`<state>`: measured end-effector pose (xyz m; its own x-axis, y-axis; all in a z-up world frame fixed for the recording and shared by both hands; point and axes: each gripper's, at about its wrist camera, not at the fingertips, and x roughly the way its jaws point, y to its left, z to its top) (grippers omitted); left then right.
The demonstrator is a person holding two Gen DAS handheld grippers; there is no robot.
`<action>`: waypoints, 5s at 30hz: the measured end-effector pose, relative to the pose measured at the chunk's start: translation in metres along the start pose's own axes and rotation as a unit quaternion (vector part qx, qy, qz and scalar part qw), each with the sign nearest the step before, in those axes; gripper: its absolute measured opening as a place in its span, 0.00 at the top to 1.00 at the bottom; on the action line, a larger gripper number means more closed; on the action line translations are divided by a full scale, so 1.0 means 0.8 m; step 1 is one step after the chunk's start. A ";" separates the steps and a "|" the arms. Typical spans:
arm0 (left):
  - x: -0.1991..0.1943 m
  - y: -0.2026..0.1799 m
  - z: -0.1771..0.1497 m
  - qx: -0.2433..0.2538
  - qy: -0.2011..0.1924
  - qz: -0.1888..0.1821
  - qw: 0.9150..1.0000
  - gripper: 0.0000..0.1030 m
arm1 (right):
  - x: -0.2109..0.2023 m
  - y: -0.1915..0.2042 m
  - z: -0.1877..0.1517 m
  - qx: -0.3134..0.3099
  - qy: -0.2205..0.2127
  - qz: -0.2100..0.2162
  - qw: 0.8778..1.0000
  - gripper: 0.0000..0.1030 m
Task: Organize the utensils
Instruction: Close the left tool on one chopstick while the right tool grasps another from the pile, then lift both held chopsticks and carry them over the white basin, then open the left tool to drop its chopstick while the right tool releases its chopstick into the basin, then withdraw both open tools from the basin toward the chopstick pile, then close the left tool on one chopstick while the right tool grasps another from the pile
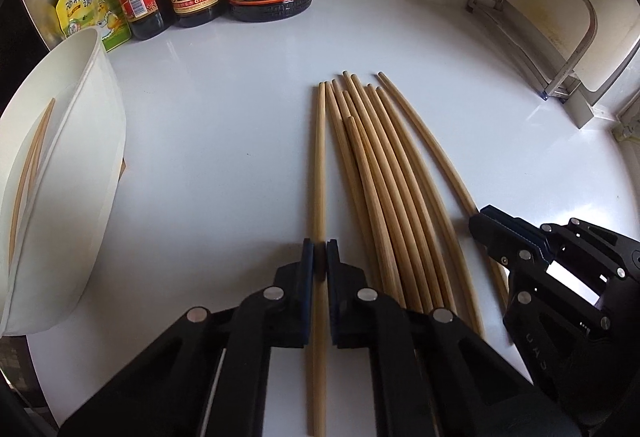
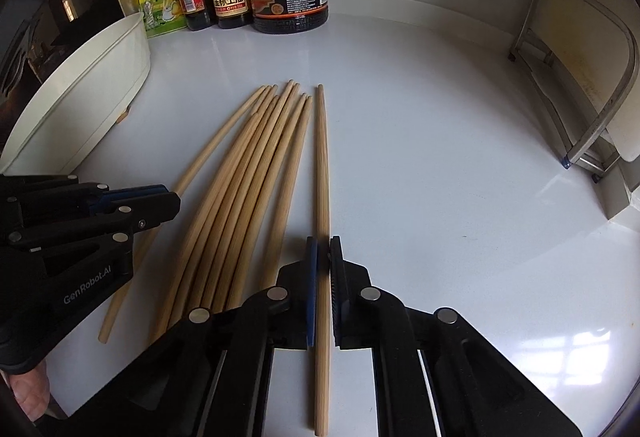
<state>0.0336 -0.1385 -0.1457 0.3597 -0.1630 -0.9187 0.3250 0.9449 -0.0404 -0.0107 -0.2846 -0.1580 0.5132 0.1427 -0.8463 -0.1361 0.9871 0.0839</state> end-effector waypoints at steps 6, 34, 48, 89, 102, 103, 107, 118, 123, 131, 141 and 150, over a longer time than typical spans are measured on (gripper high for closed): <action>-0.016 0.015 0.006 -0.007 0.004 -0.013 1.000 0.93 | -0.019 -0.006 0.002 0.048 -0.010 0.013 0.999 0.94; -0.144 0.308 0.054 -0.066 -0.064 0.023 0.996 0.93 | -0.043 0.273 0.181 0.003 -0.059 0.134 0.989 0.94; -0.076 0.381 0.047 -0.094 -0.018 0.016 0.995 0.93 | 0.057 0.338 0.193 0.002 0.038 0.116 0.993 0.94; -0.145 0.361 0.009 -0.097 -0.062 0.031 0.993 0.57 | -0.025 0.318 0.154 0.001 -0.010 0.090 0.996 0.73; -0.164 0.323 -0.008 -0.088 -0.067 0.034 0.993 0.47 | -0.055 0.283 0.123 0.019 -0.019 0.090 0.996 0.68; -0.165 0.319 -0.008 -0.087 -0.067 0.033 0.993 0.47 | -0.057 0.280 0.122 0.020 -0.020 0.089 0.996 0.67; -0.163 0.299 -0.011 -0.081 -0.066 0.028 0.994 0.44 | -0.063 0.262 0.112 0.029 -0.022 0.084 0.996 0.65; -0.149 0.221 -0.007 -0.050 -0.055 -0.001 0.997 0.40 | -0.084 0.179 0.078 0.070 -0.018 0.051 0.996 0.62; -0.141 0.180 0.001 -0.032 -0.052 -0.013 0.998 0.40 | -0.094 0.130 0.061 0.098 -0.021 0.035 0.994 0.62; -0.131 0.124 0.004 -0.015 -0.044 -0.026 0.999 0.38 | -0.102 0.064 0.036 0.127 -0.019 0.017 0.992 0.62; -0.113 0.087 -0.008 -0.023 -0.030 -0.021 0.999 0.32 | -0.088 0.009 0.008 0.119 -0.011 -0.008 0.993 0.57; -0.086 0.064 -0.029 -0.038 -0.034 0.001 0.999 0.27 | -0.052 -0.004 -0.015 0.091 0.012 -0.008 0.996 0.54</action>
<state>0.0053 -0.0721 -0.0934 0.4202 -0.1774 -0.8899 0.2582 0.9635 -0.0702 -0.0414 -0.2941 -0.1294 0.4934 0.1279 -0.8603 0.0292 0.9861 0.1634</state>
